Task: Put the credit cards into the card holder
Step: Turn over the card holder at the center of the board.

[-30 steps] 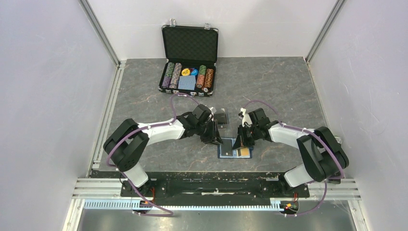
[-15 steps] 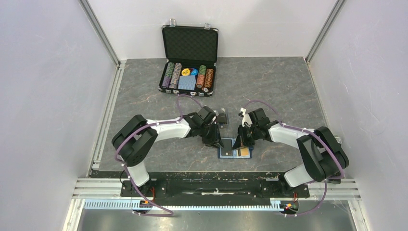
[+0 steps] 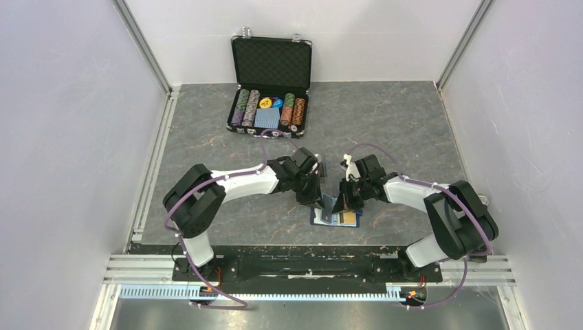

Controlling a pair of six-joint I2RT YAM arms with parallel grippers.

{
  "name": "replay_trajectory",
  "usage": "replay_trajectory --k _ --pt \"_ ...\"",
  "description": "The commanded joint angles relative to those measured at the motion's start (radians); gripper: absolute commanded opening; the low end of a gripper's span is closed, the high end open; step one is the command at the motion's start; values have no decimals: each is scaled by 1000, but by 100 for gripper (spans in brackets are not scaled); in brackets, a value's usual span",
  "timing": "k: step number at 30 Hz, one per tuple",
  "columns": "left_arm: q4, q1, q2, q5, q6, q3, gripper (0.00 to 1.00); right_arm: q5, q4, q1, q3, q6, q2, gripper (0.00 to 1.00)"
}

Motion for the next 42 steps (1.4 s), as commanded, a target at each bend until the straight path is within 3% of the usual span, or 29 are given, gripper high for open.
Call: replay_trajectory --k 1,4,9,19,25,31,42 --pt "-55 -23 0 -34 73 74 6 27 1 3 -2 -13 13 0" --pt "-58 -32 8 -24 83 102 8 28 -3 3 4 -12 12 0" --pt "-102 -44 15 -39 105 143 33 28 -6 4 11 -11 9 0" --pt "-164 -60 34 -74 139 179 31 27 -5 2 8 -11 13 0" --pt "-257 -79 57 -137 179 239 38 27 -5 4 5 -11 12 0" --pt "-369 -104 103 -202 232 321 35 27 -6 3 6 -11 12 0" --pt "-502 -124 161 -286 278 391 42 26 -6 4 5 -14 15 0"
